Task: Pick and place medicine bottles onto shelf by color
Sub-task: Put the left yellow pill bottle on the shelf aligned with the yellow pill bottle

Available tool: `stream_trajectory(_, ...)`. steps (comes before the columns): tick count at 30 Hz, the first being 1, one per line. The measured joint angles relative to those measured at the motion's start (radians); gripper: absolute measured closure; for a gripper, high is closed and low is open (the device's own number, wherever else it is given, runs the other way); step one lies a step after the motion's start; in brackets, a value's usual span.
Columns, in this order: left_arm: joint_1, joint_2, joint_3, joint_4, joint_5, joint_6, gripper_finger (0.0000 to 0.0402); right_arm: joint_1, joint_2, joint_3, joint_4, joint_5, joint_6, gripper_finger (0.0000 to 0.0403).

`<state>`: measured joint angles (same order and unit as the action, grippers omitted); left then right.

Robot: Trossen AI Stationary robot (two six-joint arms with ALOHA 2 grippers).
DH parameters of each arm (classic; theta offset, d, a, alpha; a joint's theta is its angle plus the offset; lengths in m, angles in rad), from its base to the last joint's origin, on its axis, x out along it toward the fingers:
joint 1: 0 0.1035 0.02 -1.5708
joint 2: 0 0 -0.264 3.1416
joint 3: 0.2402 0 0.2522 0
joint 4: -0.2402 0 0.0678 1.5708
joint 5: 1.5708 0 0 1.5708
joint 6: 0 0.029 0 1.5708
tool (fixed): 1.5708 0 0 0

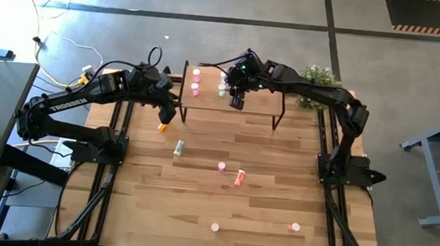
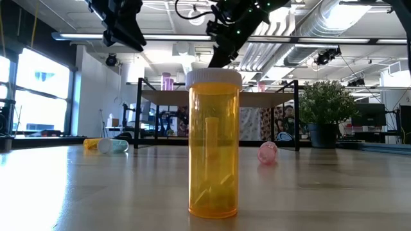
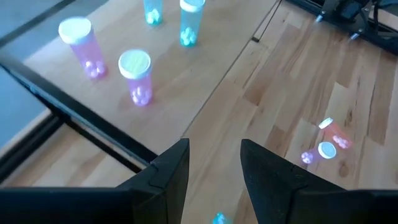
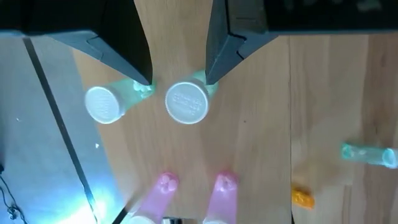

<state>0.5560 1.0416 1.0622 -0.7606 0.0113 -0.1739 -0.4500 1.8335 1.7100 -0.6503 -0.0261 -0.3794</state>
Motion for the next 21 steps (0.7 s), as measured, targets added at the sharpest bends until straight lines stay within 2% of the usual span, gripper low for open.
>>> stream_trajectory(4,0.0,0.0,0.0,-0.062,0.0,-0.061,0.0268,0.001,-0.03,0.0,-0.02,0.038,0.015,0.0261)
stream_trajectory(10,0.0,0.0,0.0,-0.25,0.0,-0.157,0.0268,0.005,-0.085,0.0,-0.052,0.132,0.027,0.0261)
stream_trajectory(15,-0.002,0.0,0.0,-0.364,-0.026,-0.228,0.0268,-0.008,-0.127,0.0,-0.053,0.152,0.061,0.0261)
stream_trajectory(21,-0.029,-0.001,-0.01,-0.397,-0.092,-0.333,0.0268,-0.029,-0.149,0.0,-0.073,0.153,0.065,0.0261)
